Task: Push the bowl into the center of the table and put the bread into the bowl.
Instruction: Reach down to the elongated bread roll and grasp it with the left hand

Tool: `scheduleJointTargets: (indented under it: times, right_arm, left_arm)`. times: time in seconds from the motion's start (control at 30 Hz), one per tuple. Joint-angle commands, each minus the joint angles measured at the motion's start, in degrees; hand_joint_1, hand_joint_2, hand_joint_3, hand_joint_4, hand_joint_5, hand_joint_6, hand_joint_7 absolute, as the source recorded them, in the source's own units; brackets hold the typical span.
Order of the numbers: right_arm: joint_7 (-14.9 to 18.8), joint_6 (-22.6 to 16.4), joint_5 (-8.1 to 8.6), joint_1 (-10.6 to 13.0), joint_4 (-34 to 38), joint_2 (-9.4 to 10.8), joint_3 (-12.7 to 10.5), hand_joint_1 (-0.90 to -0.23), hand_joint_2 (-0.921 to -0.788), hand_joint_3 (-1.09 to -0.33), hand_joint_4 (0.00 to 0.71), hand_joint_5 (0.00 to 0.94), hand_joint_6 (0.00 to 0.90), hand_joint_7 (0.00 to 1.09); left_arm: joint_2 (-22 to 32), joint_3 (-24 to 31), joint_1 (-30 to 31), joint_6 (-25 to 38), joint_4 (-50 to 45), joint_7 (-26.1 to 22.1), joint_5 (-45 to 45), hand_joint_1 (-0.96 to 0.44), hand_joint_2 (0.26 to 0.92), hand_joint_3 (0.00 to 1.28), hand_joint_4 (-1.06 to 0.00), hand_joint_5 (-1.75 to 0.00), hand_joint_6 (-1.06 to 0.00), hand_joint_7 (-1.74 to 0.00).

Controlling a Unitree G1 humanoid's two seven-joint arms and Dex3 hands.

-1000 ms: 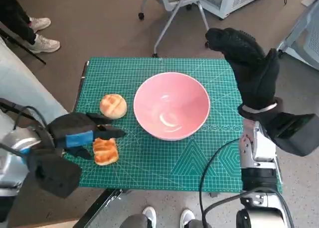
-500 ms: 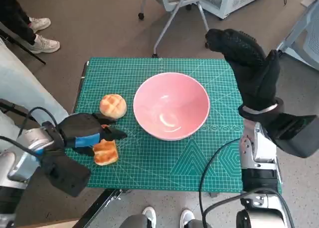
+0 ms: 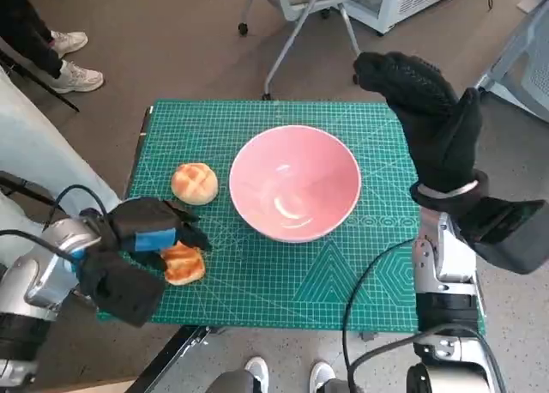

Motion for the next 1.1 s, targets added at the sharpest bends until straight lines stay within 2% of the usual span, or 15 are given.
scheduleJointTargets:
  times: [0.03, 0.63, 1.1]
  right_arm:
    - [0.71, 0.82, 0.53, 1.32, 0.13, 0.09, -0.11, -0.678, -0.921, -0.776, 0.148, 0.0, -0.001, 0.55]
    - [1.24, 0.71, 0.91, 0.88, 0.97, 0.55, -0.29, -0.675, -0.921, -0.776, 0.147, 0.0, -0.001, 0.54]
    - [1.93, 0.64, 1.21, 0.86, 1.36, 0.5, -0.58, -0.667, -0.921, -0.774, 0.148, 0.001, -0.001, 0.55]
  left_arm:
    - [-0.14, -1.14, 0.62, 0.36, 1.27, -1.92, -0.9, -0.01, 0.92, 0.09, -0.69, -1.17, -0.6, -1.12]
    - [1.68, 0.74, 1.65, -0.45, -3.21, -3.97, -5.09, 0.0, 0.92, 0.05, -0.71, -1.09, -0.65, -1.2]
    - [2.95, 4.17, 2.11, 0.09, -7.21, -4.81, -9.07, 0.0, 0.92, 0.05, -0.71, -1.11, -0.65, -1.16]
